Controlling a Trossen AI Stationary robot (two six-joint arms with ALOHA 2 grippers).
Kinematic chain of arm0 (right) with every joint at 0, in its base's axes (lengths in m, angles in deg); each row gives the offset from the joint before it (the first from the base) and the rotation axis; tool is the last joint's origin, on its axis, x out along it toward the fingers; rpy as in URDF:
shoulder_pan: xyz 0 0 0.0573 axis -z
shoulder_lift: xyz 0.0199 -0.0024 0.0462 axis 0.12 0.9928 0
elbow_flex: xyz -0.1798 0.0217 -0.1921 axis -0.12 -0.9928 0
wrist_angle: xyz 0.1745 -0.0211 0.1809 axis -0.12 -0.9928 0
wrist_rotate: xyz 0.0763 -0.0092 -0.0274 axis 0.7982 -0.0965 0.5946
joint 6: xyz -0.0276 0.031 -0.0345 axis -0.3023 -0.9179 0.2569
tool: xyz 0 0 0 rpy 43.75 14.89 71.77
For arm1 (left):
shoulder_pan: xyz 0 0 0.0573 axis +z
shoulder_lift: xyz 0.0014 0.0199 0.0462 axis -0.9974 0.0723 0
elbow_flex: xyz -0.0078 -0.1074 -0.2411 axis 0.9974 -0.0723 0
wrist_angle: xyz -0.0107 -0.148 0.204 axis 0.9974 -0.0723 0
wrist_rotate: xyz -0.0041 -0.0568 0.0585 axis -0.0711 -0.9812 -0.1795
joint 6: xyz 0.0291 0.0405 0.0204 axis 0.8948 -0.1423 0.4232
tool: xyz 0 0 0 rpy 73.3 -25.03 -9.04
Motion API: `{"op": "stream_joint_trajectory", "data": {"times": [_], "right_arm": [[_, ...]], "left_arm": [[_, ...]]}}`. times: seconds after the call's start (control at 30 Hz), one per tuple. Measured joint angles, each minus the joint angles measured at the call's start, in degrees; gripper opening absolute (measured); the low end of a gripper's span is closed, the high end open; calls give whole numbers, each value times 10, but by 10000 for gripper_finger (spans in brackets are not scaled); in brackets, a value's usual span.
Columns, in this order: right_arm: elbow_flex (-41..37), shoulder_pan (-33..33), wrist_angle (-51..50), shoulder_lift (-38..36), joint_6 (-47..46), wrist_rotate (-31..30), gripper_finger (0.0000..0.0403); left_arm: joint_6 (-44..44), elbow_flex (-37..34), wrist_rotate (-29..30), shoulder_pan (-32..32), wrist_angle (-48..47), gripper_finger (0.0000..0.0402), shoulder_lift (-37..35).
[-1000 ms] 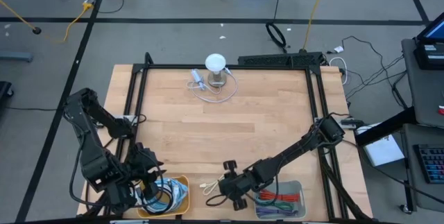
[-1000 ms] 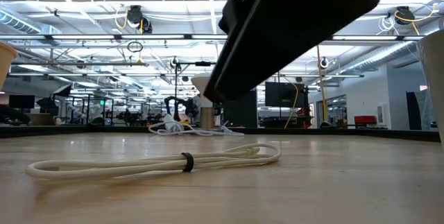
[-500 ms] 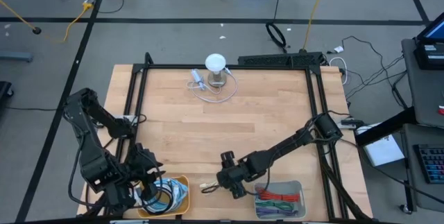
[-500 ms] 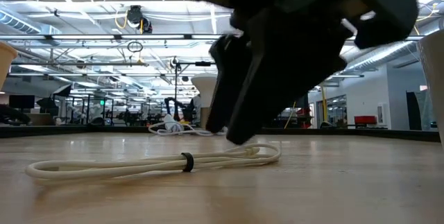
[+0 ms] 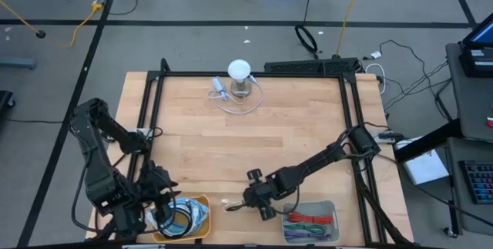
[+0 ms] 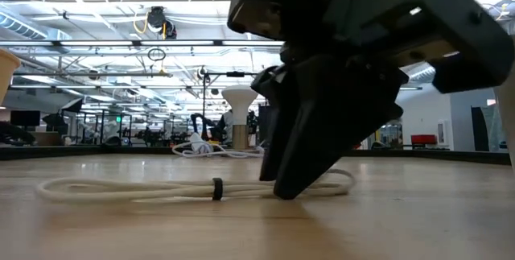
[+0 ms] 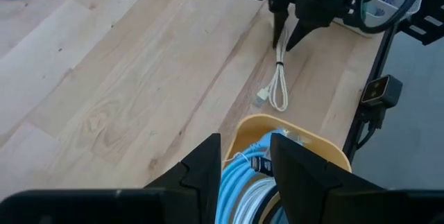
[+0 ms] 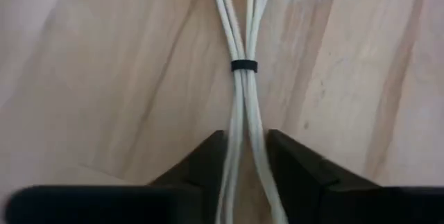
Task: Pick & Place USB Port
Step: Put the brown charger cable into the gray bin
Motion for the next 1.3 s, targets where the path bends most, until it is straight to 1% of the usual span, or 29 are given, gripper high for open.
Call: {"op": "stream_joint_trajectory", "data": {"times": [0.1, 0.13, 0.17, 0.27, 0.33, 0.47, 0.53, 0.63, 0.7, 0.8, 0.87, 0.93, 1.0, 1.07, 1.13, 1.3], "right_arm": [[-6, -5, -3, 0, -18, 1, 36], [-7, -7, -1, 0, -20, 0, 20], [-6, -9, 1, 0, -28, -3, 15], [-5, -12, -5, -17, -73, -22, 12], [-7, -12, -13, -39, -91, -53, 7], [-5, -7, -28, -134, -105, -139, 4], [-4, -5, -56, -187, -123, -159, 3], [-6, -15, -129, -255, -172, -165, 3], [-6, -40, -191, -306, -216, -168, 2], [-4, -102, -304, -367, -298, -170, 2], [-5, -155, -380, -387, -360, -172, 1], [-6, -207, -418, -397, -412, -174, 1], [-5, -253, -427, -399, -454, -167, 1], [-5, -287, -419, -384, -492, -155, 1], [-5, -309, -406, -360, -521, -141, 1], [-5, -344, -359, -290, -557, -119, 1]], "left_arm": [[-3, 0, 0, 0, -3, 127, 0], [-3, 0, 0, 0, -4, 127, 0], [-3, 0, 0, 0, -6, 127, 0], [-3, 0, 2, 0, -15, 127, 0], [-4, 0, 2, 3, -23, 127, 0], [-6, 0, 7, 7, -35, 127, 0], [-6, 0, 11, 10, -35, 127, 0], [-6, 0, 13, 13, -33, 127, 0], [-6, 0, 13, 13, -29, 127, 0], [-8, 0, 13, 13, -22, 127, 0], [-15, 0, 17, 13, -20, 127, 0], [-19, 0, 18, 13, -19, 127, 0], [-19, 0, 18, 13, -18, 127, 0], [-19, 0, 18, 17, -18, 127, 0], [-19, 0, 18, 21, -18, 127, 0], [-19, 0, 6, 31, -18, 127, 0]]}}
